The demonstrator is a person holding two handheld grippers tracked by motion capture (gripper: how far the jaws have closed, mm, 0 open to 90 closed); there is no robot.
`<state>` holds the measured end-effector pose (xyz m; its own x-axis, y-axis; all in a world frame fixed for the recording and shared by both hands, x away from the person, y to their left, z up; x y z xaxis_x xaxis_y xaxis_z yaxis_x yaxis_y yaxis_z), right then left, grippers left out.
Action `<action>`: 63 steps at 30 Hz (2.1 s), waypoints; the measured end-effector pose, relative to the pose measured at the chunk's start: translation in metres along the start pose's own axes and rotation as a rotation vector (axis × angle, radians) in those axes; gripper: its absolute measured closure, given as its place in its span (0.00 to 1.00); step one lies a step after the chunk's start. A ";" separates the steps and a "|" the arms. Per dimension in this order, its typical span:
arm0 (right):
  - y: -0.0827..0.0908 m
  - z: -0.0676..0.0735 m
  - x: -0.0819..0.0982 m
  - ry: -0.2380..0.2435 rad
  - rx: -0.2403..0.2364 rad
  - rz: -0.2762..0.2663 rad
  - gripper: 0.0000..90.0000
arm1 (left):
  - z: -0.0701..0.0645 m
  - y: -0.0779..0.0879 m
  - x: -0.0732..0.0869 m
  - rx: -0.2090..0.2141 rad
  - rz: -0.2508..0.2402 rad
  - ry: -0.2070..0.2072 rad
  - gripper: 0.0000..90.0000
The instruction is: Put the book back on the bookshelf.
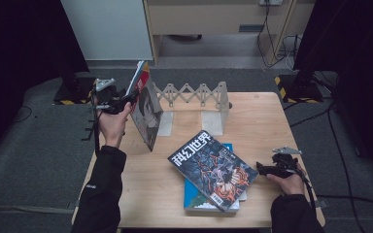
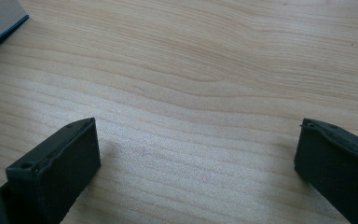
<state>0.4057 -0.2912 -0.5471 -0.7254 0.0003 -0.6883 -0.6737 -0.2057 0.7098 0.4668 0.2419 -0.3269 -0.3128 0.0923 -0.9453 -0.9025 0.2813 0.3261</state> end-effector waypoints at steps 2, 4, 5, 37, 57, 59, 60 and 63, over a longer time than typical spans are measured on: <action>0.000 0.000 0.000 0.000 0.000 0.000 0.00 | -0.001 0.010 0.000 0.016 -0.021 -0.012 0.42; 0.000 0.000 0.000 -0.002 0.000 0.001 0.00 | -0.001 0.017 0.002 0.022 -0.034 -0.021 0.38; 0.000 0.000 0.000 -0.002 0.000 0.001 0.00 | -0.001 0.017 0.002 0.022 -0.034 -0.021 0.38; 0.009 0.002 -0.001 -0.006 0.014 0.015 0.20 | -0.034 0.060 0.102 0.149 0.012 -0.093 0.27; 0.036 0.014 -0.012 -0.020 -0.033 -0.056 0.27 | -0.059 0.040 0.149 0.261 0.110 -0.121 0.24; 0.038 0.016 -0.013 -0.030 -0.039 -0.061 0.27 | -0.061 0.039 0.152 0.274 0.122 -0.125 0.24; 0.039 0.017 -0.013 -0.025 -0.045 -0.067 0.27 | -0.062 0.038 0.153 0.278 0.126 -0.129 0.24; 0.045 0.021 -0.014 -0.022 -0.065 -0.087 0.27 | -0.066 0.034 0.159 0.296 0.138 -0.134 0.24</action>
<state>0.3829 -0.2798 -0.5022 -0.6682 0.0424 -0.7428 -0.7241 -0.2666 0.6361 0.3667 0.2031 -0.4653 -0.3669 0.2675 -0.8910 -0.7234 0.5201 0.4541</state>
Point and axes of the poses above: each handheld gripper's, and its own axes: y roughly backward along the jaws, x roughly out of its underside, z roughly to its left, the point moved 1 cm from there along -y, roughly forward along the jaws, and after that the axes turned 12 degrees about -y, right-handed, at the moved point
